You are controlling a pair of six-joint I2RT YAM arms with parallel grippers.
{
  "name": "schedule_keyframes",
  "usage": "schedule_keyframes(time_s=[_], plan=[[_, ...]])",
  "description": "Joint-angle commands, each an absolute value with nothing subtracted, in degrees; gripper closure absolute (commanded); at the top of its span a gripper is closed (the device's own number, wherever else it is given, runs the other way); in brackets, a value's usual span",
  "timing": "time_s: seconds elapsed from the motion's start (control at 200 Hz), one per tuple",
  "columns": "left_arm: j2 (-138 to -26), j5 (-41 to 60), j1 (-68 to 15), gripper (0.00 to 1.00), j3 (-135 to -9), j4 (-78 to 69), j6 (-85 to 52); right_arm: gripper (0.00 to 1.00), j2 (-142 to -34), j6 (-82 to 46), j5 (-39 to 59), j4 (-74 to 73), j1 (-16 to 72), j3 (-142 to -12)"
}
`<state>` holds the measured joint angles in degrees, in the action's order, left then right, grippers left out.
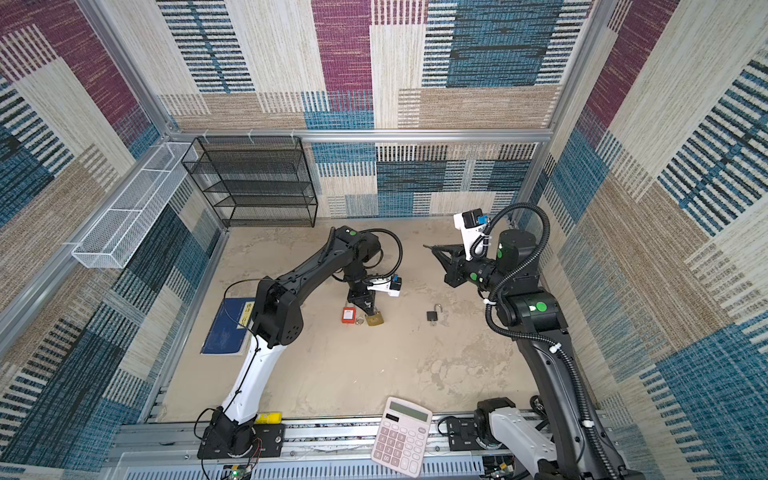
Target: Lock with the key
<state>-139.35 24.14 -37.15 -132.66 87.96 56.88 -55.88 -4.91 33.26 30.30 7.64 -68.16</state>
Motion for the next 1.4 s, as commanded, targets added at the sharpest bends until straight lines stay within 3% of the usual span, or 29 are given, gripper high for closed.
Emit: schedule_keyframes(time_s=[0.0,0.561,0.801,0.992,1.392], plan=[[-140.2,23.0,-37.5,1.00,-133.5,92.0,59.9,1.00,-55.5,-4.7,34.1,29.3,7.6,-67.9],[-148.7,19.4,-37.6,1.00,-141.4,91.9,64.0,1.00,-54.3,-5.9,35.3,27.2,7.6,-64.7],[-148.8,12.3,-37.7,1.00,-140.4,86.1,62.6,1.00,-54.0,-6.3,36.1,26.3,7.6,-63.7],[-148.2,11.3,-38.0,0.86,-141.3,83.0,63.1,1.00,-53.7,-6.1,36.0,26.7,7.6,-63.8],[-148.8,8.2,-38.1,0.79,-141.1,79.7,59.6,1.00,-53.7,-5.9,36.1,27.2,7.6,-64.1]])
